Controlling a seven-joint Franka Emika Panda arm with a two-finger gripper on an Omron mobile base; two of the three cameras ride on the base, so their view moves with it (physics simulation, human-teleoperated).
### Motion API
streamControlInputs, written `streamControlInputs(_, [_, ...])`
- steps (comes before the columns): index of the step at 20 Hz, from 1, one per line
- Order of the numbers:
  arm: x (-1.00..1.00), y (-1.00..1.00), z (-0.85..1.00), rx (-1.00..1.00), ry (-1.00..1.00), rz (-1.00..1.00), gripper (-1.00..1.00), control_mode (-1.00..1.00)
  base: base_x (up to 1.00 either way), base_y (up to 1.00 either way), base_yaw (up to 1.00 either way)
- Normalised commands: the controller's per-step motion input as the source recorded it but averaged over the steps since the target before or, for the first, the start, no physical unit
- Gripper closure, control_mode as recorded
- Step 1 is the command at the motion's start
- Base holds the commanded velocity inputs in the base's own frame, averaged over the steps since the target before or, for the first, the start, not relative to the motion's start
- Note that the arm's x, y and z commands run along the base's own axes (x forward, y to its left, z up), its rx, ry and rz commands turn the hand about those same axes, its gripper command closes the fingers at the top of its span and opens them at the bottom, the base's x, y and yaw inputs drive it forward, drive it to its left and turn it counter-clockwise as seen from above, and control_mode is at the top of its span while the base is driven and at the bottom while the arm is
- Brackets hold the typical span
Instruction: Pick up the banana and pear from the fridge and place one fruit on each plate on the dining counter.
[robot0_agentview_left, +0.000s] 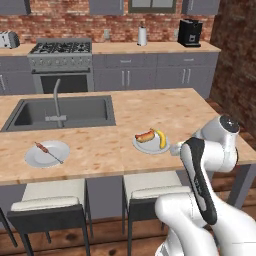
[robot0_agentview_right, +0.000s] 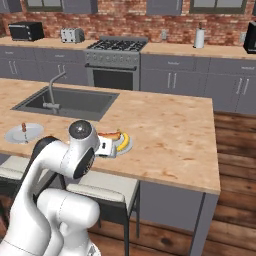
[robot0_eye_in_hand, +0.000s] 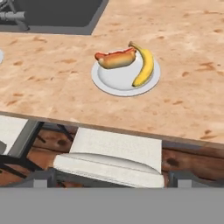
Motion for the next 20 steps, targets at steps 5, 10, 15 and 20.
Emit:
streamControlInputs(5, [-0.79,0.38,-0.07,-0.16,0.06,0.02,-1.0,-1.0,0.0,0.0,0.0])
streamControlInputs(10, [-0.06,0.29,-0.1,-0.13,0.06,0.0,-1.0,-1.0,0.0,0.0,0.0])
streamControlInputs(15, [-0.08,0.03,-0.04,-0.02,0.0,0.0,-1.0,-1.0,0.0,0.0,0.0])
streamControlInputs(20, [-0.2,-0.01,0.0,0.0,0.0,0.02,-1.0,-1.0,0.0,0.0,0.0])
